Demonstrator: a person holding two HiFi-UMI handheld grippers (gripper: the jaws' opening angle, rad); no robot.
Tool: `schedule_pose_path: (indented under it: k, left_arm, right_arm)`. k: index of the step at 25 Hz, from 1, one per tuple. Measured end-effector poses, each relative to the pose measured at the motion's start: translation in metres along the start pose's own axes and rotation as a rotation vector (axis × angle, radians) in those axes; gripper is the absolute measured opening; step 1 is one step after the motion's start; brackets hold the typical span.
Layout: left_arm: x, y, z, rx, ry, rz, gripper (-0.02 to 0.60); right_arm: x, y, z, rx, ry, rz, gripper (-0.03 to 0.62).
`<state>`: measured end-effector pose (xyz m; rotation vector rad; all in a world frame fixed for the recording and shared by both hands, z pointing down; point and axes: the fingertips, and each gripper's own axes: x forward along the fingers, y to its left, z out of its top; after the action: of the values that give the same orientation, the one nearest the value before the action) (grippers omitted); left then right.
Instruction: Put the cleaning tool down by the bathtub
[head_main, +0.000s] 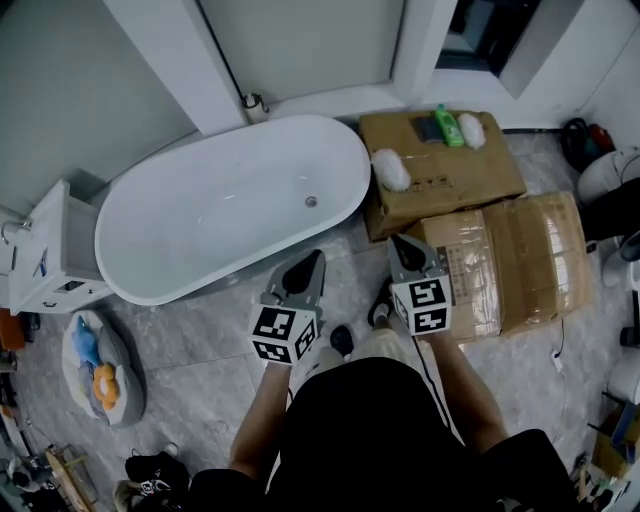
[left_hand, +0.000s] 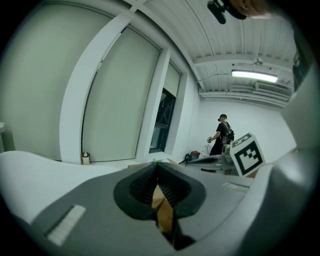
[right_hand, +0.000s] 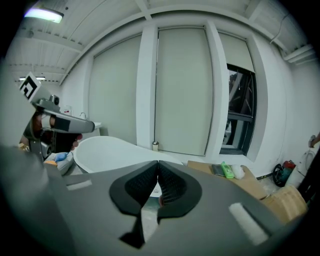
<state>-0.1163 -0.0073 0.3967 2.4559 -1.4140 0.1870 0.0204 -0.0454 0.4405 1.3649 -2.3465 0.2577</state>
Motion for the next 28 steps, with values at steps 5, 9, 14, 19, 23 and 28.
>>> schedule_pose_path:
  k: [5,9,14,19,23,28]
  left_arm:
    - [-0.003,-0.004,0.007,0.014,-0.001,-0.022,-0.002]
    - [-0.004,-0.007,0.016,0.022,-0.017,-0.023,-0.002]
    - [-0.007,-0.010,0.027,0.029,-0.041,-0.015,-0.002]
    - [-0.013,-0.019,0.037,0.038,-0.059,-0.025,-0.003]
    - [-0.013,-0.026,0.043,0.045,-0.064,-0.032,-0.003]
    - [-0.014,-0.033,0.047,0.052,-0.067,-0.045,-0.003]
  right_arm:
    - [-0.022,0.016,0.024,0.037,-0.047,0.031,0.009]
    - [-0.035,0.023,0.039,0.046,-0.069,0.062,0.009]
    - [-0.054,0.031,0.063,0.038,-0.119,0.092,0.008]
    - [-0.071,0.034,0.086,0.034,-0.175,0.107,0.008]
    - [-0.076,0.034,0.093,0.030,-0.195,0.112,0.008]
    - [-0.079,0.038,0.092,0.024,-0.195,0.121,0.008]
